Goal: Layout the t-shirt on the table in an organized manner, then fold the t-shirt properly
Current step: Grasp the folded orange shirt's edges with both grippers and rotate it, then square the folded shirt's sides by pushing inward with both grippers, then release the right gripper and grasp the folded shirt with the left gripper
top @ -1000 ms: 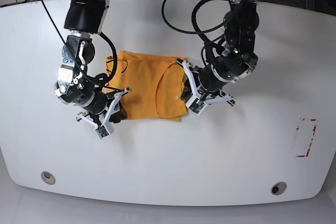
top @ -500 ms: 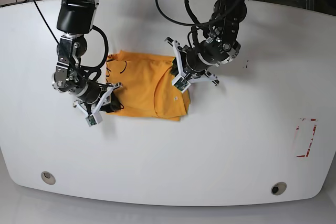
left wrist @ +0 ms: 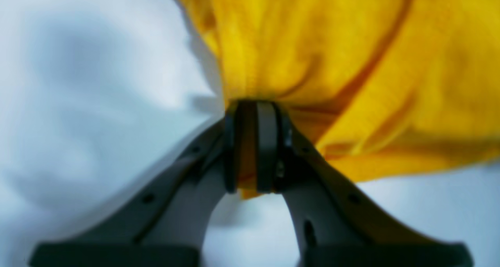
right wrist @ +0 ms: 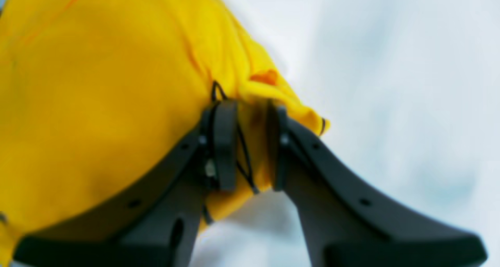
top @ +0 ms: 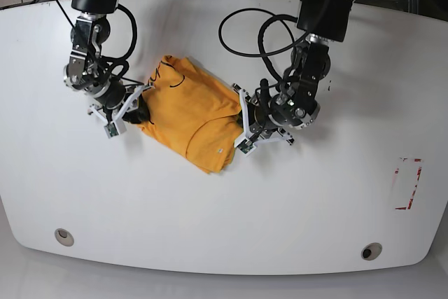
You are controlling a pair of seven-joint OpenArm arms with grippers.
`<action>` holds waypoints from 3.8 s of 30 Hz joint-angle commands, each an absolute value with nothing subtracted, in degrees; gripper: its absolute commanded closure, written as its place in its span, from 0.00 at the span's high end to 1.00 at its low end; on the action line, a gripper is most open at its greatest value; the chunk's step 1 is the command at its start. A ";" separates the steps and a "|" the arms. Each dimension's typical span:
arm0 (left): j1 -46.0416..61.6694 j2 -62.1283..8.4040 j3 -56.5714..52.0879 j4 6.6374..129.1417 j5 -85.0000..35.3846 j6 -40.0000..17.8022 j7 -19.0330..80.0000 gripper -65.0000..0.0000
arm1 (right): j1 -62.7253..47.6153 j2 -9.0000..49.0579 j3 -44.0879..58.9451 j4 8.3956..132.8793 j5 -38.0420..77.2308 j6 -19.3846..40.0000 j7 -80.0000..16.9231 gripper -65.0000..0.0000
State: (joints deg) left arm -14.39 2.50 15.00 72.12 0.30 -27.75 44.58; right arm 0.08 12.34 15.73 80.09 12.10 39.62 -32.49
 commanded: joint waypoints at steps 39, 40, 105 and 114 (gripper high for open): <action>-10.24 6.02 14.46 94.11 -7.16 -27.21 51.38 0.07 | 1.10 6.55 14.11 94.99 11.65 40.00 -42.24 0.20; -8.57 6.55 14.46 94.20 -6.90 -27.21 51.38 0.07 | 1.80 6.55 14.20 93.32 11.65 40.00 -42.15 0.20; -7.25 9.00 20.44 94.20 -1.10 -16.57 41.45 0.41 | -11.03 8.31 25.36 110.90 11.65 40.00 -42.51 0.21; -4.44 9.00 24.84 85.14 -1.19 -15.78 34.51 0.46 | -11.12 8.48 25.36 110.99 11.65 40.00 -42.59 0.20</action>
State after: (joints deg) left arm -3.51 8.16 23.86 86.48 -0.40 -15.42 36.95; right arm -11.62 7.81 25.15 109.86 10.72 40.07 -43.79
